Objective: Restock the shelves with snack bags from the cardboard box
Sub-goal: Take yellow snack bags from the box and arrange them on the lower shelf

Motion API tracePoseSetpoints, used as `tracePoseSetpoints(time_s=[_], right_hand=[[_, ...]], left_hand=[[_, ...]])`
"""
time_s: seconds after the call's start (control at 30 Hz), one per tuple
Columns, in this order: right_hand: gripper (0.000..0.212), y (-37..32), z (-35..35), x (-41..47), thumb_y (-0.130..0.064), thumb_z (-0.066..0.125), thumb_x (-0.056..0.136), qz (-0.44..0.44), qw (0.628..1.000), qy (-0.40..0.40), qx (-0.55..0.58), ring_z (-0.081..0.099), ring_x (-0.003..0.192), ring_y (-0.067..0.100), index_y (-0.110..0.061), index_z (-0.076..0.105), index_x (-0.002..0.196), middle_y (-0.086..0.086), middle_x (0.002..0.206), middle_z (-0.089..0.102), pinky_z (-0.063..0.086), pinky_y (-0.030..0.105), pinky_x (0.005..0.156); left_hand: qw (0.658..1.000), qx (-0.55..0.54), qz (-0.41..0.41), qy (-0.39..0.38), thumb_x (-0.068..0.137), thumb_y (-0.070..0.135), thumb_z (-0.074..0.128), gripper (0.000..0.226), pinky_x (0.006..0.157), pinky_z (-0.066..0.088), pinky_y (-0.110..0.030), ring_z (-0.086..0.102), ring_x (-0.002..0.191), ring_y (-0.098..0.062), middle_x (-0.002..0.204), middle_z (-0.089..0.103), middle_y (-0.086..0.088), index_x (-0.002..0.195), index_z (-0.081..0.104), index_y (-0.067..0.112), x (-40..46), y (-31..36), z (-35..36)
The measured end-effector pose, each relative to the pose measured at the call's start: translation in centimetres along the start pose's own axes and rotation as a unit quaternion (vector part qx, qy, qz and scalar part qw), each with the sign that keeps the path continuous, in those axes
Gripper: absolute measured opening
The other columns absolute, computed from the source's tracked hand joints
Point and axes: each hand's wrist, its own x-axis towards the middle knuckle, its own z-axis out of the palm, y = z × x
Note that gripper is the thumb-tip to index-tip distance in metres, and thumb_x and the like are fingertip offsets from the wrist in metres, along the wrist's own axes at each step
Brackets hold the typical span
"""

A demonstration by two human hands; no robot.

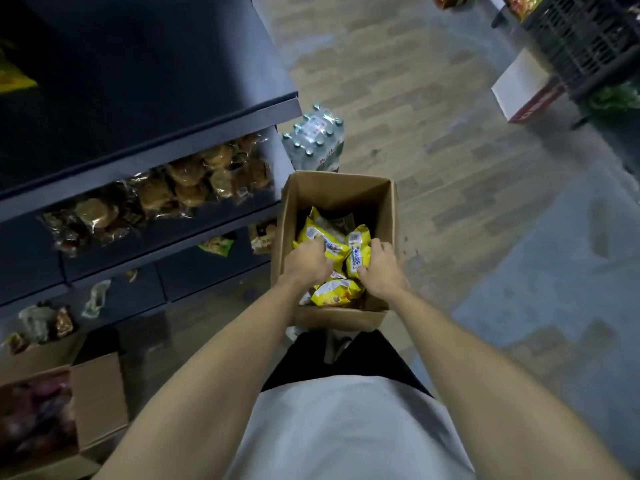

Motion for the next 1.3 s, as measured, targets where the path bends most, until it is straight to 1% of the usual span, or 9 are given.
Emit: tracePoseSetpoints(time_s=[0.1, 0.27, 0.47, 0.67, 0.8, 1.0, 1.13, 1.2, 1.3], right_hand=[[0.057, -0.5, 1.1, 0.7, -0.018, 0.063, 0.089, 0.061, 0.997, -0.046, 0.019, 0.047, 0.123, 0.033, -0.010, 0.035, 0.138, 0.013, 0.137, 0.039, 0.042, 0.040, 0.096], [0.062, -0.2, 2.5, 2.5, -0.014, 0.061, 0.090, 0.075, 0.987, -0.122, -0.074, 0.050, 0.120, 0.035, -0.012, 0.028, 0.142, 0.015, 0.137, 0.037, 0.046, 0.041, 0.094], [0.072, 0.6, 3.8, 5.5, -0.009, 0.064, 0.087, 0.112, 0.978, -0.167, -0.046, 0.044, 0.126, 0.036, -0.013, 0.023, 0.146, 0.015, 0.145, 0.026, 0.045, 0.041, 0.097], [0.099, 1.4, 5.5, 8.9, -0.010, 0.067, 0.086, 0.099, 0.980, -0.163, -0.052, 0.023, 0.140, 0.035, -0.015, -0.004, 0.154, 0.017, 0.159, -0.011, 0.037, 0.040, 0.105], [0.104, 2.0, 6.3, 11.2, -0.003, 0.068, 0.083, 0.055, 0.985, -0.142, -0.076, 0.004, 0.148, 0.034, -0.013, -0.006, 0.155, 0.018, 0.159, -0.015, 0.028, 0.039, 0.113], [0.094, 1.4, 6.6, 14.7, 0.001, 0.062, 0.084, 0.053, 0.992, -0.088, -0.079, 0.012, 0.147, 0.034, -0.011, 0.000, 0.154, 0.021, 0.158, 0.004, 0.029, 0.039, 0.113], [0.054, 0.2, 5.5, 17.1, -0.010, 0.055, 0.093, 0.074, 0.985, -0.137, -0.073, 0.048, 0.125, 0.040, -0.010, 0.034, 0.143, 0.021, 0.138, 0.042, 0.043, 0.042, 0.099], [0.037, -0.3, 4.4, 17.7, -0.012, 0.053, 0.094, 0.062, 0.983, -0.136, -0.111, 0.054, 0.121, 0.039, -0.006, 0.050, 0.131, 0.020, 0.133, 0.052, 0.046, 0.040, 0.096], [0.034, -1.1, 3.6, 17.7, -0.004, 0.047, 0.093, 0.036, 0.980, -0.145, -0.133, 0.055, 0.121, 0.037, -0.003, 0.057, 0.125, 0.019, 0.130, 0.057, 0.047, 0.039, 0.096]], left_hand=[[1.000, 0.003, -0.001, -0.029, 0.090, 0.026, 0.052, 0.032, 0.071, 0.042, -0.035, 0.058, 0.103, -0.031, 0.117, 0.059, -0.009, 0.120, 0.051, 0.014, 0.8, 0.1, 0.4], [0.996, 0.017, -0.019, -0.086, 0.093, 0.034, 0.055, 0.035, 0.082, 0.047, -0.042, 0.055, 0.109, -0.032, 0.124, 0.054, -0.010, 0.121, 0.047, 0.013, 2.3, -0.4, 2.0], [0.992, 0.017, -0.062, -0.111, 0.093, 0.032, 0.055, 0.041, 0.084, 0.047, -0.043, 0.053, 0.115, -0.033, 0.130, 0.050, -0.010, 0.129, 0.045, 0.016, 5.9, 0.0, 3.9], [0.988, 0.059, -0.088, -0.116, 0.089, 0.015, 0.056, 0.055, 0.087, 0.047, -0.041, 0.049, 0.124, -0.032, 0.144, 0.039, -0.009, 0.141, 0.039, 0.021, 11.3, 0.3, 5.9], [0.987, 0.118, -0.043, -0.101, 0.089, 0.011, 0.054, 0.045, 0.092, 0.045, -0.042, 0.040, 0.129, -0.032, 0.137, 0.042, -0.010, 0.132, 0.047, 0.020, 14.7, -0.2, 7.0], [0.947, 0.312, 0.059, -0.043, 0.093, 0.020, 0.049, 0.052, 0.104, 0.033, -0.041, 0.031, 0.135, -0.033, 0.156, 0.022, -0.015, 0.144, 0.036, 0.018, 17.3, -1.3, 8.0], [0.926, 0.361, 0.091, -0.067, 0.085, 0.032, 0.062, 0.063, 0.111, 0.025, -0.042, 0.038, 0.130, -0.030, 0.146, 0.039, -0.012, 0.140, 0.040, 0.013, 16.5, -2.8, 7.6], [0.923, 0.363, 0.084, -0.094, 0.077, 0.041, 0.070, 0.072, 0.106, 0.030, -0.040, 0.045, 0.124, -0.027, 0.138, 0.046, -0.008, 0.137, 0.040, 0.014, 15.5, -3.4, 7.6], [0.929, 0.345, 0.073, -0.114, 0.070, 0.049, 0.075, 0.084, 0.097, 0.039, -0.039, 0.044, 0.121, -0.025, 0.135, 0.044, -0.006, 0.136, 0.033, 0.018, 14.1, -4.1, 8.0]])
